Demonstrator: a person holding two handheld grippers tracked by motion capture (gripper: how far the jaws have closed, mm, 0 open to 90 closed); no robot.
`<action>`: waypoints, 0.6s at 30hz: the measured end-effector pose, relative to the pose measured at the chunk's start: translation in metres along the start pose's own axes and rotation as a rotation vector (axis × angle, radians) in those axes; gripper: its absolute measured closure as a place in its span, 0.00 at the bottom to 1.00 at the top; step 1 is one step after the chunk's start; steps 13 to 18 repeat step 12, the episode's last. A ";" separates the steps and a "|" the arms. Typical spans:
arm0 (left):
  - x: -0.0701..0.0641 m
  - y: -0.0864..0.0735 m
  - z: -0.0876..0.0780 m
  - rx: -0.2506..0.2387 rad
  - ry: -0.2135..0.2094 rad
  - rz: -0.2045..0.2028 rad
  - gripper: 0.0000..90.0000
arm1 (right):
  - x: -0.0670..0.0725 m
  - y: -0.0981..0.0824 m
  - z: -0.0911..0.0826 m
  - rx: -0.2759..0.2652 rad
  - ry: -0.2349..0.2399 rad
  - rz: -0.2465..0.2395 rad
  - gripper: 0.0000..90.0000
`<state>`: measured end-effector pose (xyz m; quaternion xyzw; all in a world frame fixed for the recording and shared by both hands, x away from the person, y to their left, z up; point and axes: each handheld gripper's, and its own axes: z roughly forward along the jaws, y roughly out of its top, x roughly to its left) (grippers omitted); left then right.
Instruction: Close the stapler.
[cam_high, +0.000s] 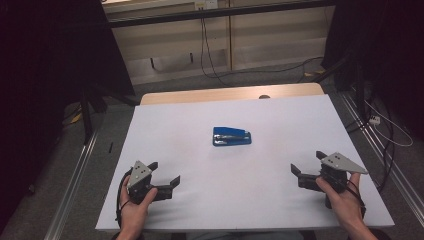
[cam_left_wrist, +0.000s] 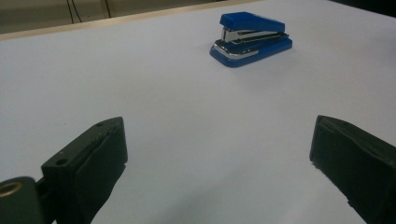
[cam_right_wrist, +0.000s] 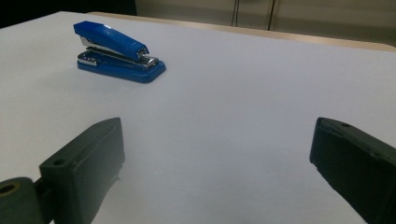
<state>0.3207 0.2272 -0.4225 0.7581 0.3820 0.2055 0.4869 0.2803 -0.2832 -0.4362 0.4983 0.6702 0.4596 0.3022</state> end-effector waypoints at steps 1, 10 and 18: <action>0.000 0.000 0.000 0.000 0.020 0.012 0.05 | 0.000 0.000 0.001 -0.002 0.000 0.008 0.03; 0.001 0.000 0.001 0.015 0.031 0.028 0.05 | 0.000 0.001 0.005 -0.028 -0.005 0.003 0.02; 0.002 0.000 0.001 0.016 0.025 0.021 0.05 | 0.000 0.002 0.006 -0.027 -0.007 0.001 0.02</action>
